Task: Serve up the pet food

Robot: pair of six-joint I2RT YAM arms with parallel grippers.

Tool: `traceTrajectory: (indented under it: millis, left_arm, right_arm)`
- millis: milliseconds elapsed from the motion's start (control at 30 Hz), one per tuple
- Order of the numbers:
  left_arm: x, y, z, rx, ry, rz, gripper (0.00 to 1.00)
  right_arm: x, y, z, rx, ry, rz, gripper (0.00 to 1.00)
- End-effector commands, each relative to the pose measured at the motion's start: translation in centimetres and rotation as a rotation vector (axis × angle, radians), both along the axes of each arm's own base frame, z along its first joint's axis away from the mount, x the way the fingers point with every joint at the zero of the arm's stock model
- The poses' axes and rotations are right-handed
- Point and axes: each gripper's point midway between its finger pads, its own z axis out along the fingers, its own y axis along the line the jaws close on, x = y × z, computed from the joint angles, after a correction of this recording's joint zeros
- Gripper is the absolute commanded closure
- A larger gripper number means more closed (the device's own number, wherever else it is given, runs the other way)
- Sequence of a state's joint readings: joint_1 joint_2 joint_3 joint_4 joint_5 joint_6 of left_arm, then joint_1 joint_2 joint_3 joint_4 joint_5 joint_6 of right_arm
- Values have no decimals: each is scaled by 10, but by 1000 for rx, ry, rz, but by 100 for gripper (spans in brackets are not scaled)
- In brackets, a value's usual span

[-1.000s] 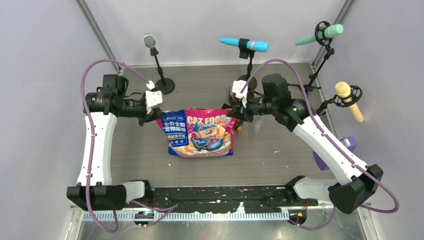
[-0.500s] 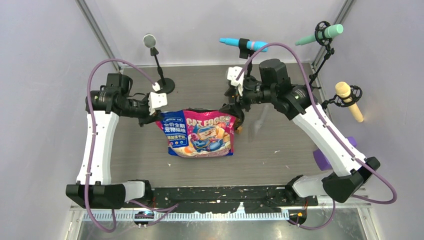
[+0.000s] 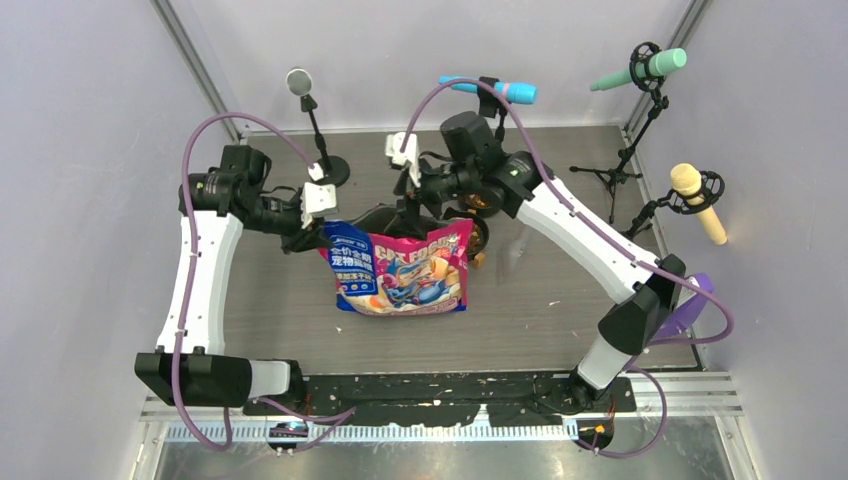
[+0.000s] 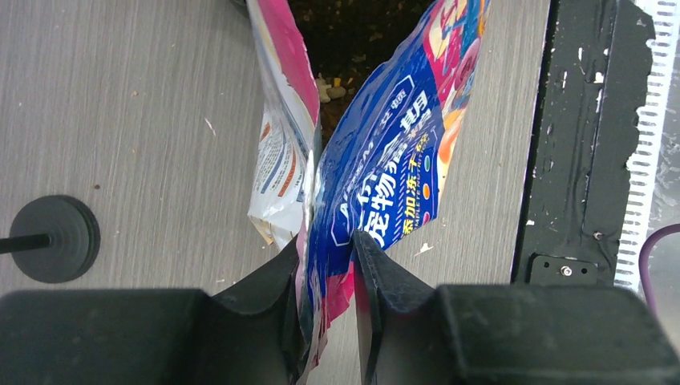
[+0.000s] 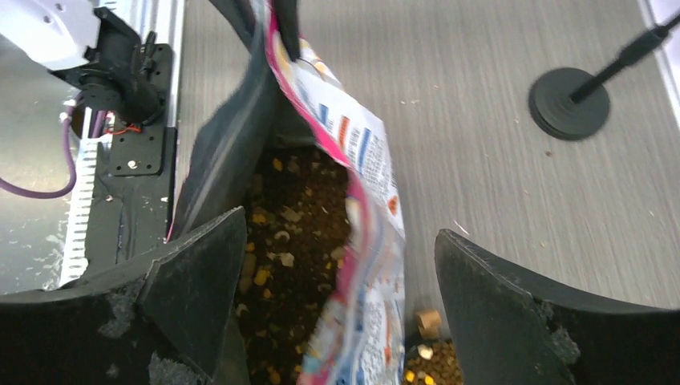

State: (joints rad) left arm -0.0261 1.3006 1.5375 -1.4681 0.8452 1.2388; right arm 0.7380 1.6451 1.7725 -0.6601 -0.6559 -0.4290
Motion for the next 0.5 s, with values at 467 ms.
traceTrajectory:
  millis: [467]
  left_arm:
    - [-10,-16,23,-97,-56,-68,80]
  right_arm:
    - [-12,16,85,136,-135,-58,3]
